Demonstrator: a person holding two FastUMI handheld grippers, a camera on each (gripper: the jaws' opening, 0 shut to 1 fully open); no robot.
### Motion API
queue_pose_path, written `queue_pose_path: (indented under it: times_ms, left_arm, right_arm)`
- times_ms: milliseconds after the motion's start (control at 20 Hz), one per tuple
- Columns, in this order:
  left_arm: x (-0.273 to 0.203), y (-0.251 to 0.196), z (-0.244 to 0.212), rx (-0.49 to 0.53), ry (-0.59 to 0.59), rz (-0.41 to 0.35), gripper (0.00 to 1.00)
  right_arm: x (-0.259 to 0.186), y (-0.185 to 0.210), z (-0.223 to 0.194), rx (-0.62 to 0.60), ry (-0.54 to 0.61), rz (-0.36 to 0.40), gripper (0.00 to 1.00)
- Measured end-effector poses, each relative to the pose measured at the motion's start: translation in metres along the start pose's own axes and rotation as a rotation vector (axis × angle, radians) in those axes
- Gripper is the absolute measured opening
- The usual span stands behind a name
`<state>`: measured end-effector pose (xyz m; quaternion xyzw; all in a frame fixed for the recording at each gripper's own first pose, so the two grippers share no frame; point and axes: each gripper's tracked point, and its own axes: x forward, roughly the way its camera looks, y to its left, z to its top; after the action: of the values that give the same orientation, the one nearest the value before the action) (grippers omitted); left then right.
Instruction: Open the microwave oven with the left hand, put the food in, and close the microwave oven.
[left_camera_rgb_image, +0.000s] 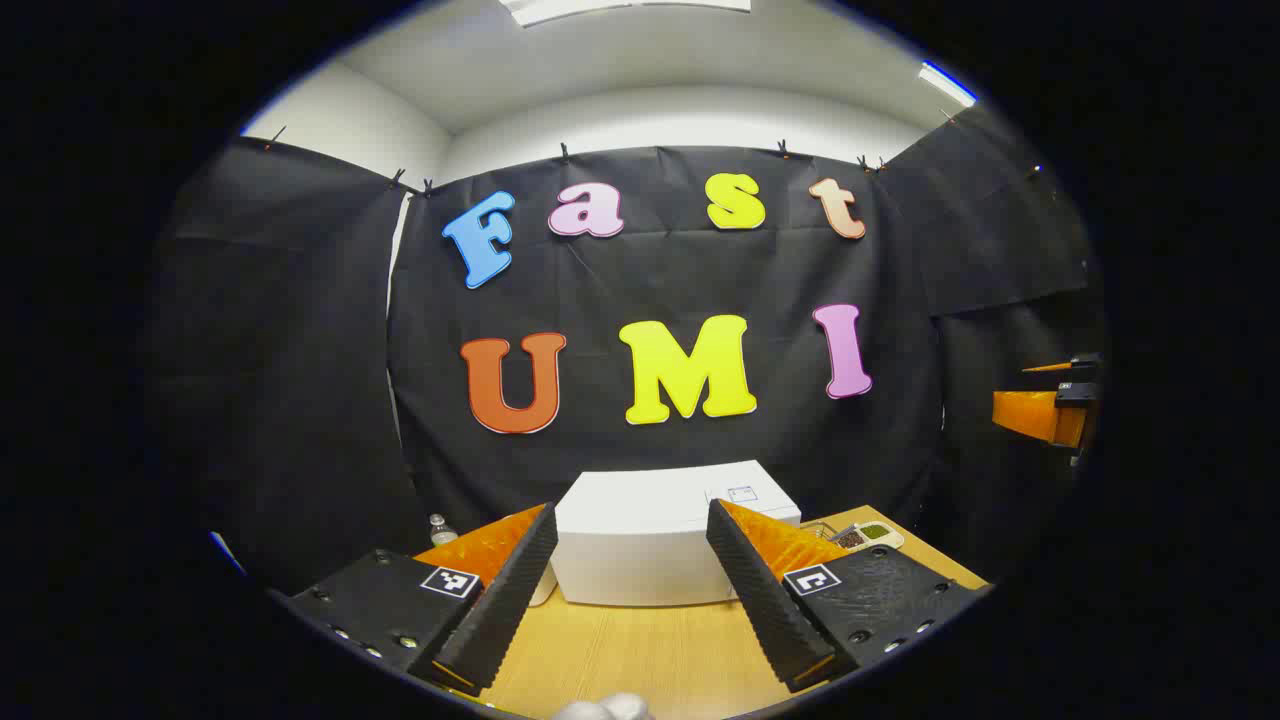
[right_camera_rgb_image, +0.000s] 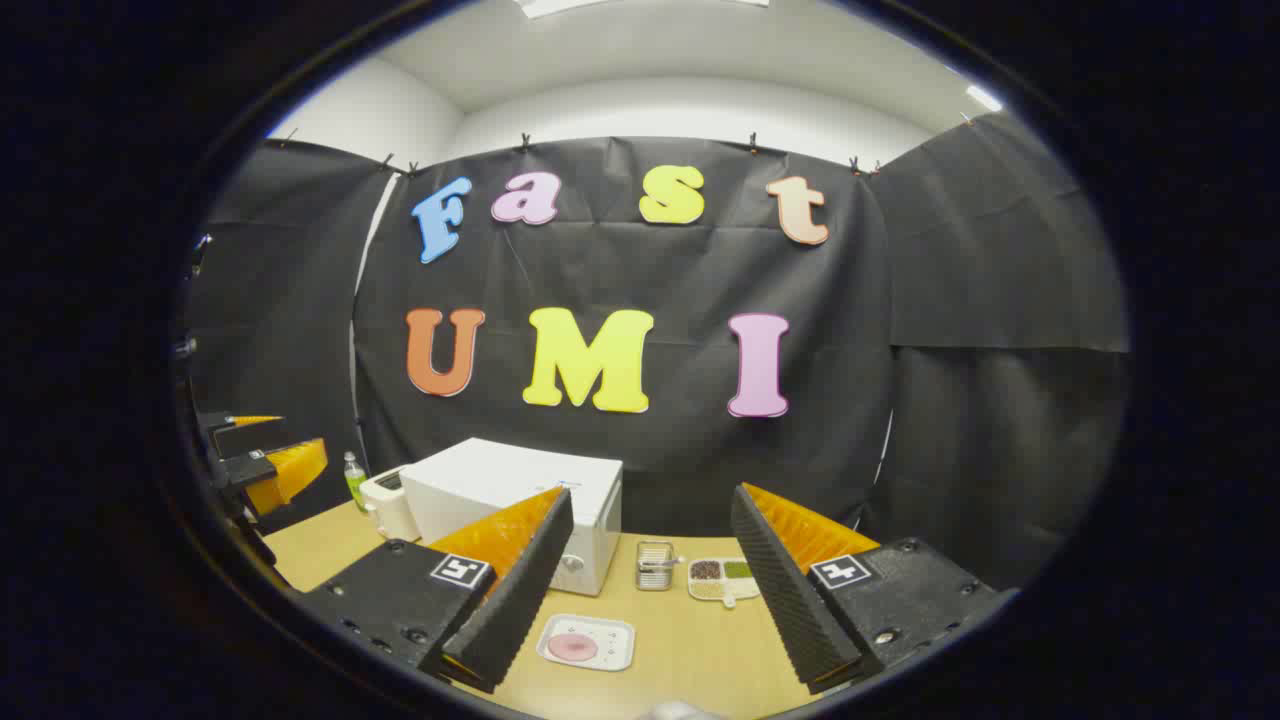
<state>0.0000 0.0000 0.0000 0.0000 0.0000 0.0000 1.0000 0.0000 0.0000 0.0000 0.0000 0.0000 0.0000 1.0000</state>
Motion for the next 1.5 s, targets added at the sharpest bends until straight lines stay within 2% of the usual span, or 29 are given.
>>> queue_pose_path:
  times_ms: [200, 250, 300, 400, 450, 500, 800, 850, 900, 950, 1000, 1250, 1400, 1450, 1500]
  left_arm:
    - [0.002, -0.006, 0.001, -0.003, 0.0, -0.006, 0.95]
    - [0.002, -0.006, 0.001, -0.005, -0.003, -0.005, 0.95]
    - [0.003, -0.006, 0.002, -0.006, -0.003, -0.007, 0.95]
    - [0.002, -0.01, 0.004, -0.003, -0.005, -0.013, 0.95]
    - [0.003, -0.012, 0.004, -0.002, -0.004, -0.02, 0.95]
    - [0.003, -0.014, 0.005, 0.0, -0.007, -0.023, 0.95]
    - [0.012, -0.025, -0.003, -0.014, -0.001, -0.047, 0.95]
    - [0.016, -0.026, -0.007, -0.017, -0.002, -0.054, 0.95]
    - [0.019, -0.031, -0.011, -0.022, -0.002, -0.062, 0.95]
    - [0.024, -0.035, -0.018, -0.029, -0.003, -0.067, 0.95]
    - [0.029, -0.041, -0.025, -0.038, -0.002, -0.077, 0.95]
    - [0.068, -0.09, -0.075, -0.103, 0.022, -0.15, 0.95]
    - [0.1, -0.121, -0.106, -0.093, 0.04, -0.197, 0.95]
    - [0.112, -0.131, -0.115, -0.074, 0.033, -0.207, 0.95]
    - [0.126, -0.14, -0.13, -0.058, 0.05, -0.212, 0.95]
  right_arm:
    - [0.0, 0.003, -0.002, 0.001, 0.004, 0.007, 1.0]
    - [0.001, 0.002, -0.003, 0.001, 0.003, 0.004, 0.95]
    - [0.001, 0.002, -0.004, 0.0, 0.007, 0.005, 1.0]
    - [0.001, 0.0, -0.005, 0.001, 0.008, 0.002, 1.0]
    - [0.001, -0.002, -0.004, 0.003, 0.007, -0.004, 0.95]
    - [0.001, -0.005, -0.006, 0.006, 0.008, -0.007, 1.0]
    - [0.002, -0.013, -0.012, 0.02, 0.017, -0.025, 1.0]
    - [0.002, -0.014, -0.013, 0.02, 0.02, -0.027, 0.95]
    - [0.002, -0.013, -0.013, 0.02, 0.022, -0.026, 1.0]
    - [0.002, -0.014, -0.012, 0.018, 0.022, -0.028, 0.95]
    - [0.001, -0.017, -0.011, 0.015, 0.023, -0.03, 1.0]
    - [-0.006, -0.034, -0.01, 0.018, 0.045, -0.066, 1.0]
    - [-0.012, -0.05, -0.002, -0.011, 0.044, -0.118, 1.0]
    - [-0.014, -0.053, -0.001, -0.024, 0.046, -0.132, 0.94]
    - [-0.016, -0.057, 0.0, -0.037, 0.05, -0.147, 1.0]
